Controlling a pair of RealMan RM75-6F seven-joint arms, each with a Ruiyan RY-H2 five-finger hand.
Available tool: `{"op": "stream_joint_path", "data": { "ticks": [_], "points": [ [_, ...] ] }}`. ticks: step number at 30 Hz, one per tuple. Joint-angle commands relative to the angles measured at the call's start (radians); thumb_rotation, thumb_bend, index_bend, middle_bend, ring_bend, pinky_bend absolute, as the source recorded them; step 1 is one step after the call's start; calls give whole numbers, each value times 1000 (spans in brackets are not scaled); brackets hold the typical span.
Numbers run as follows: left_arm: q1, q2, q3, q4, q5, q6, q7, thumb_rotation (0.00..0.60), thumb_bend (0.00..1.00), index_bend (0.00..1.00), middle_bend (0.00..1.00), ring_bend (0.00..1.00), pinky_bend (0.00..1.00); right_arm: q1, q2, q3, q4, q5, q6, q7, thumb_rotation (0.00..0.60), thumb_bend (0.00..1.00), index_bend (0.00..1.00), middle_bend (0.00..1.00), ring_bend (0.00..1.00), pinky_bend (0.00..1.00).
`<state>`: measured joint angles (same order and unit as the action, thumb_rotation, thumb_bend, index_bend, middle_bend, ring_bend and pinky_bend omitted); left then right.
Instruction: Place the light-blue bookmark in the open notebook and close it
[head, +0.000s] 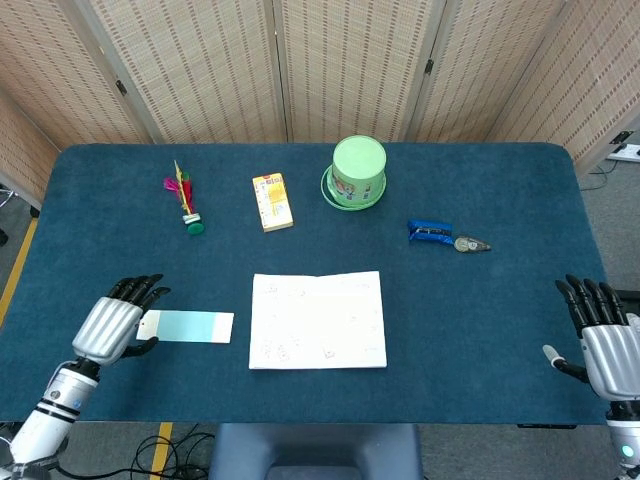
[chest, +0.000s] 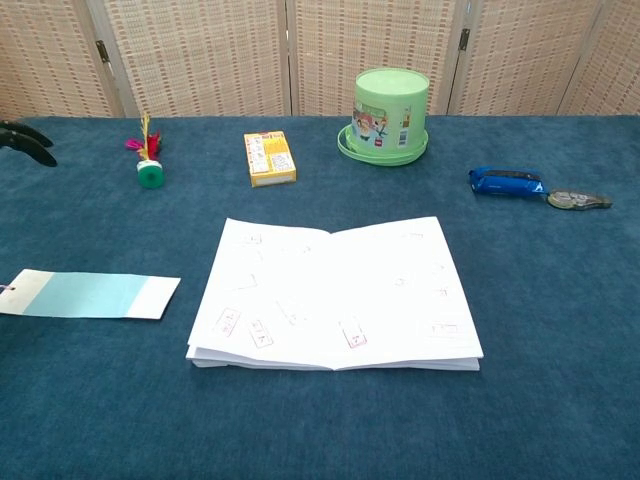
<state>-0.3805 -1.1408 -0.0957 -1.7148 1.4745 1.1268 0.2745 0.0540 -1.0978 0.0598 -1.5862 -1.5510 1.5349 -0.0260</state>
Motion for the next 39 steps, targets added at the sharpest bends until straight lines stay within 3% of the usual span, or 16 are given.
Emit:
{"op": "stream_joint_path", "data": {
  "ticks": [1,12,21,39],
  "points": [
    [-36,-34,-4,12,-47,-52,28,600,246,208,108,136,180,1,1,-1,0,-1,-2,0,600,118,0,62,0,39],
    [-112,-139,-7,87,-178,-156,111,600,246,220,105,136,179,3,1,1,-1,5,-8,-1,600,118,0,62,0,38],
    [-150,-168,11,90,-268,-207,171,600,246,209,95,135,178,0,5,3,-2,15,-8,0,600,118,0,62,0,39],
    [-190,-236,44,156,-382,-229,221,600,246,220,94,135,178,0,0,2,13,26,-16,14,600,118,0,62,0,39]
  ]
}}
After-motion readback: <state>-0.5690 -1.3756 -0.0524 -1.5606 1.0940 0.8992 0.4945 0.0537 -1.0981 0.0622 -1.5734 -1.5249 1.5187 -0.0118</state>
